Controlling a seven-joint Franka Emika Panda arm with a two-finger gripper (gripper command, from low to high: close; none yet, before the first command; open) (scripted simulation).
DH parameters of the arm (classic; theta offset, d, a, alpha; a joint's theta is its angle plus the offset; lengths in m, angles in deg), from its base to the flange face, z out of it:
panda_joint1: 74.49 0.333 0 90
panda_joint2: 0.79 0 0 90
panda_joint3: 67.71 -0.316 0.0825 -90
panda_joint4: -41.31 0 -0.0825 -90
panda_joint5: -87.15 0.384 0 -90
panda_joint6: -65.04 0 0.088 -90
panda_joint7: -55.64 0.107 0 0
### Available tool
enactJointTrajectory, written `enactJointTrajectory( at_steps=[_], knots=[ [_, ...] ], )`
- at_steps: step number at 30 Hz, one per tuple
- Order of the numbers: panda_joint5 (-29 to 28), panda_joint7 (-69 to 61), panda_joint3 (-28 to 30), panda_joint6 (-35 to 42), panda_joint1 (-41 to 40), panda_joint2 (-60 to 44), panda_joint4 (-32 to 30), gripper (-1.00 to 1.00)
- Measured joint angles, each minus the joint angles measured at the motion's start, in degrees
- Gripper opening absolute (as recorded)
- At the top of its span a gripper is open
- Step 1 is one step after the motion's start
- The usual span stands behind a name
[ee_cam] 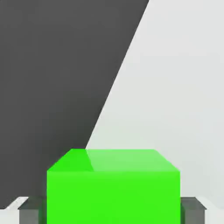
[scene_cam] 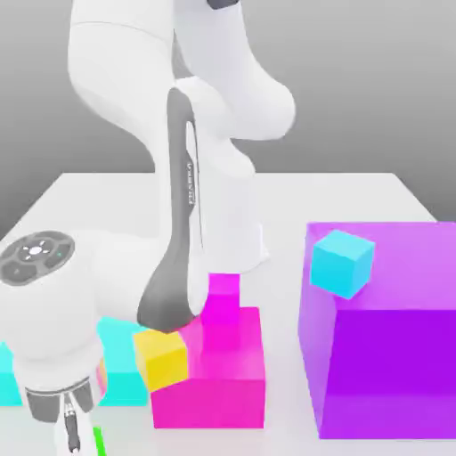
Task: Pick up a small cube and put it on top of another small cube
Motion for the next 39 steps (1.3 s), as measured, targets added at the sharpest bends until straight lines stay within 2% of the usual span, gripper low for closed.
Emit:
enactJointTrajectory(
  at_steps=[3, 10, 18, 36, 39],
  knots=[
    [-0.1, 0.1, -0.1, 0.0, -0.1, 0.0, 0.0, -1.0],
    [0.4, -1.2, -1.3, 8.3, 0.2, 12.4, -3.0, -1.0],
    [-0.1, -4.0, -3.8, 14.2, 3.0, 28.3, -12.4, -1.0],
    [8.2, -16.5, -5.0, 26.3, 12.3, 65.1, -37.2, -1.0],
    [7.6, -16.3, -6.0, 22.9, 11.7, 63.9, -40.8, -1.0]
  ],
)
